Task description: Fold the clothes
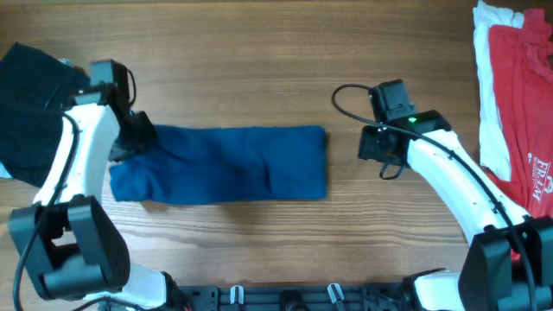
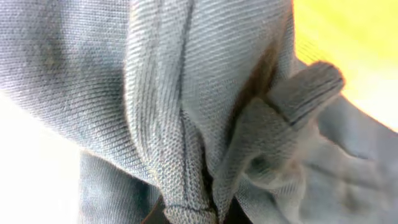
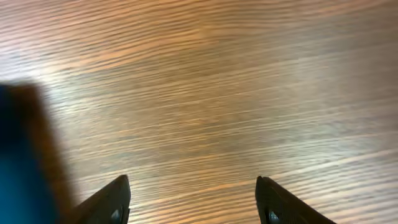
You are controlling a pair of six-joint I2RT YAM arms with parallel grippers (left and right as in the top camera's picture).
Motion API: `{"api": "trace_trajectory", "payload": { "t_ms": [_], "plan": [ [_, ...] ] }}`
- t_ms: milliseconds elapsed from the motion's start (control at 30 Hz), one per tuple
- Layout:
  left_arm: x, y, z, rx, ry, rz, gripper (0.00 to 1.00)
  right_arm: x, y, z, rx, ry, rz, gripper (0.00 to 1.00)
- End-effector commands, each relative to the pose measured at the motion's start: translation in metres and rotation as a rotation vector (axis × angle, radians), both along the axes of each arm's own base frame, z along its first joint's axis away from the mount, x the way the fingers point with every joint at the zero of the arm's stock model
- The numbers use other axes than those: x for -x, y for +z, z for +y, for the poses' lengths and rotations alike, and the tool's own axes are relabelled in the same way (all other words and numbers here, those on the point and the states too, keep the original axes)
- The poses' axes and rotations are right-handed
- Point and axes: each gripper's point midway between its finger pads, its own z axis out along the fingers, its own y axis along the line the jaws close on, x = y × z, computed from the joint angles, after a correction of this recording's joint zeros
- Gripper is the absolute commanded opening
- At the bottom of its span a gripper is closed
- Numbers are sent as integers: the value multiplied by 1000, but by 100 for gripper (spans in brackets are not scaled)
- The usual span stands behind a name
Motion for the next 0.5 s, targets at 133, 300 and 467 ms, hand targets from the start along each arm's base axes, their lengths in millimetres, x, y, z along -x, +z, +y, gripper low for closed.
{"api": "trace_trajectory", "payload": {
  "t_ms": [133,300,467],
  "plan": [
    [-25,60,-74,249,-133,-110,4,-4,1,-33,36,-48,10,65],
    [-19,61,-150,298,-239,-94,4,1,-2,-33,38,-38,30,65],
    [-10,58,-204,254,-341,-101,5,9,-7,-33,38,-36,55,66]
  ]
}}
